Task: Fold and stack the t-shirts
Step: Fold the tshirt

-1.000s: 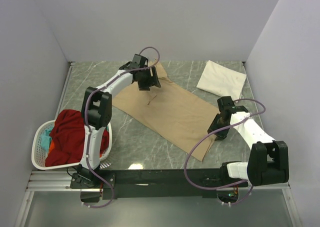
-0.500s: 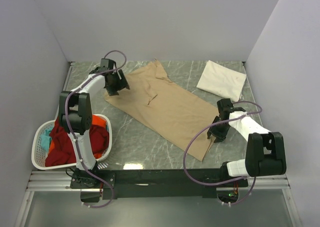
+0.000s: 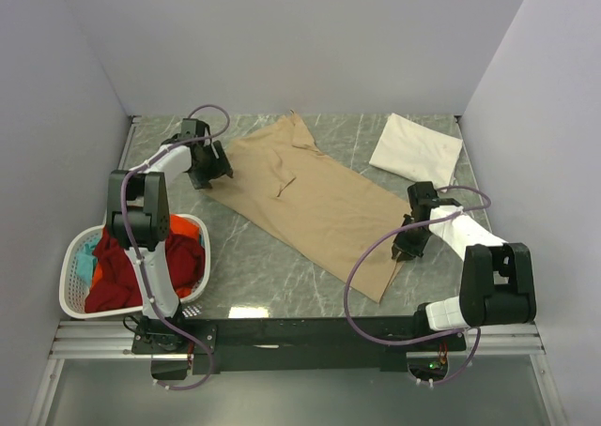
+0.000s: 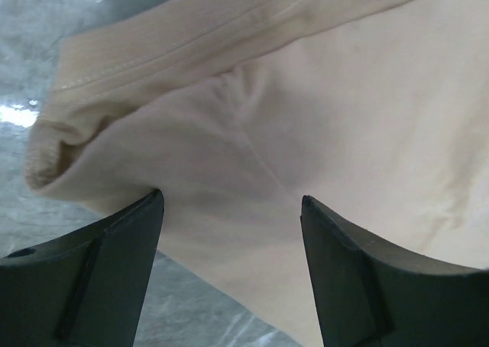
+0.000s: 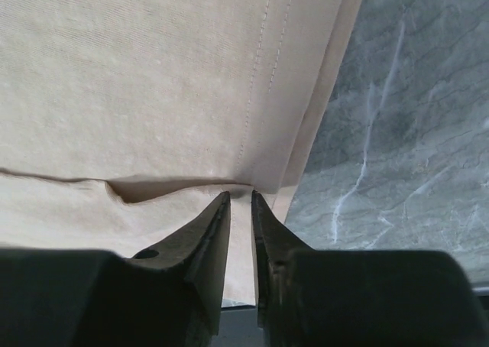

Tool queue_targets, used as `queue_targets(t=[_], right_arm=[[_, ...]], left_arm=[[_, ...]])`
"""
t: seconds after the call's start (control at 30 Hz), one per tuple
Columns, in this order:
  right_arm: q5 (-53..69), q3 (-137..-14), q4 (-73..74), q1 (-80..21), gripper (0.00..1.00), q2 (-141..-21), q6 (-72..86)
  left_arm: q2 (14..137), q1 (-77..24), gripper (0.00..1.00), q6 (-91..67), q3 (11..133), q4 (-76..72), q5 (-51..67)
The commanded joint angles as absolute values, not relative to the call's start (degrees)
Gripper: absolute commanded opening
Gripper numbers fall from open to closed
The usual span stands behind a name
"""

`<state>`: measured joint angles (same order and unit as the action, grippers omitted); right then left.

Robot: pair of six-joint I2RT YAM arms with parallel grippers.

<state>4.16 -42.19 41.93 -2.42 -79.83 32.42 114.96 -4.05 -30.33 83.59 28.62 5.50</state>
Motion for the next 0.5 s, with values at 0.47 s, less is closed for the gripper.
queue_targets(t=[0.47], right_arm=[[4.22,-42.54,39.99,-1.93,0.22,-81.74,30.67]], left_arm=[[116.80,-2.20,0.78,-29.71,81.82,25.75,5.71]])
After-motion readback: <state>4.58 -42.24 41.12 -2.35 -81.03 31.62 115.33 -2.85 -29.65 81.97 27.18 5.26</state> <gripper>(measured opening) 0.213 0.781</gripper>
